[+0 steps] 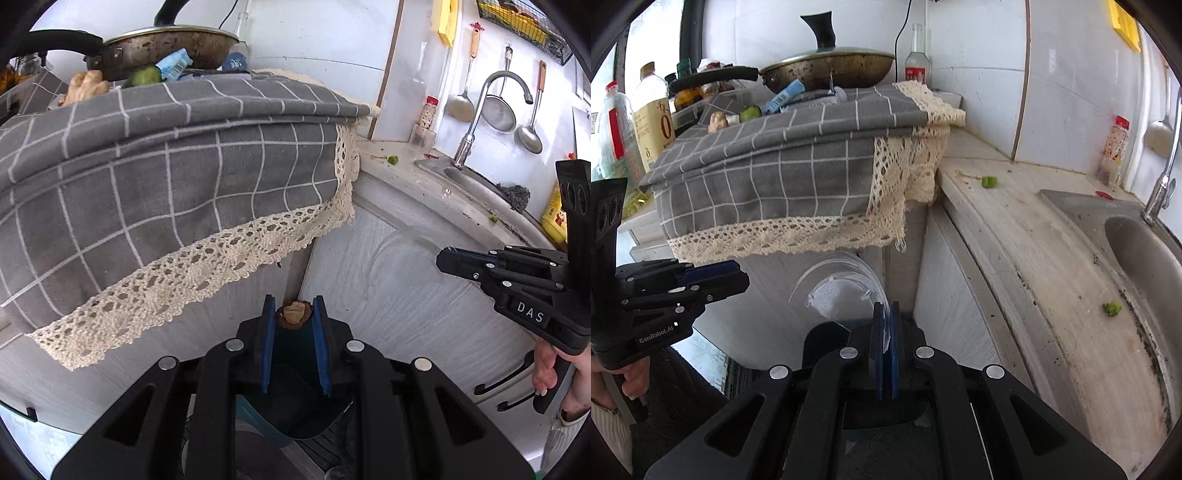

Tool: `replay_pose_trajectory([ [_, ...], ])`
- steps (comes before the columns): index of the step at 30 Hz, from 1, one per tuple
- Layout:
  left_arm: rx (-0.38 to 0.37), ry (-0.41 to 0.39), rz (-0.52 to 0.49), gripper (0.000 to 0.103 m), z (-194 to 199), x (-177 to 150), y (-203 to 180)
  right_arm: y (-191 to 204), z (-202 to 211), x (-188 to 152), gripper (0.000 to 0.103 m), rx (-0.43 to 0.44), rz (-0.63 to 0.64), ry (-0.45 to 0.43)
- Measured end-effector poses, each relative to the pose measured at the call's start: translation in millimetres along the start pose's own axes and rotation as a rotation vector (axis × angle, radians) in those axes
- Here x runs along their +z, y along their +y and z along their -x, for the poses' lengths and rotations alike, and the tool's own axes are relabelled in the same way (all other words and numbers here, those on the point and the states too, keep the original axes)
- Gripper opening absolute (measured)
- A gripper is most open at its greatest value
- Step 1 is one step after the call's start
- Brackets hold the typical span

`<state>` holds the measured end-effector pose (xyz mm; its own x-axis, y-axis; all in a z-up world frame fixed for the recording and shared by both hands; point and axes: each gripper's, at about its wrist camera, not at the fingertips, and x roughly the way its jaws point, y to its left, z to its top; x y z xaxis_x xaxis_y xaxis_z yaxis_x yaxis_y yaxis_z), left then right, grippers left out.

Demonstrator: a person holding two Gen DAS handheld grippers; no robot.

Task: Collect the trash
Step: 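Carry the cup down into the green bin and open the right tool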

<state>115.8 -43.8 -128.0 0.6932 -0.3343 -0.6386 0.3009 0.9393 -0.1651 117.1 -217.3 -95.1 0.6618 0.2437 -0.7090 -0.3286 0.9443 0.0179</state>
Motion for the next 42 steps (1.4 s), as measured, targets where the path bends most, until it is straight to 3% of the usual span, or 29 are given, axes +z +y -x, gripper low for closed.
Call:
replay_pose_trajectory([
  [8,-0.09,0.108,0.044,0.022,-60.0,-29.5,4.2,3.0,-53.8,-28.9,0.003,-0.047,0.004,0.151],
  [15,-0.094,0.224,0.038,0.022,-100.6,-58.5,-7.4,3.6,-93.9,-53.8,0.003,-0.083,0.023,0.241],
  [21,-0.055,0.262,0.035,0.022,-113.9,-69.7,-3.5,2.7,-122.0,-69.4,0.003,-0.094,0.019,0.299],
  [30,-0.043,0.271,0.063,0.022,-116.6,-71.1,9.4,-1.6,-139.7,-77.3,0.004,-0.063,0.009,0.307],
  [33,-0.045,0.275,0.068,0.022,-113.3,-71.8,9.1,-8.8,-140.5,-78.5,0.026,-0.071,0.012,0.296],
  [34,-0.045,0.276,0.068,0.022,-113.8,-71.8,8.8,-7.2,-143.7,-79.0,0.044,-0.071,0.009,0.292],
  [35,-0.044,0.276,0.067,0.022,-115.1,-71.9,9.3,-7.6,-142.4,-78.6,0.05,-0.07,0.006,0.286],
  [42,-0.037,0.283,0.052,0.022,-127.1,-77.0,8.4,-8.8,-136.9,-74.7,0.052,-0.077,0.004,0.273],
])
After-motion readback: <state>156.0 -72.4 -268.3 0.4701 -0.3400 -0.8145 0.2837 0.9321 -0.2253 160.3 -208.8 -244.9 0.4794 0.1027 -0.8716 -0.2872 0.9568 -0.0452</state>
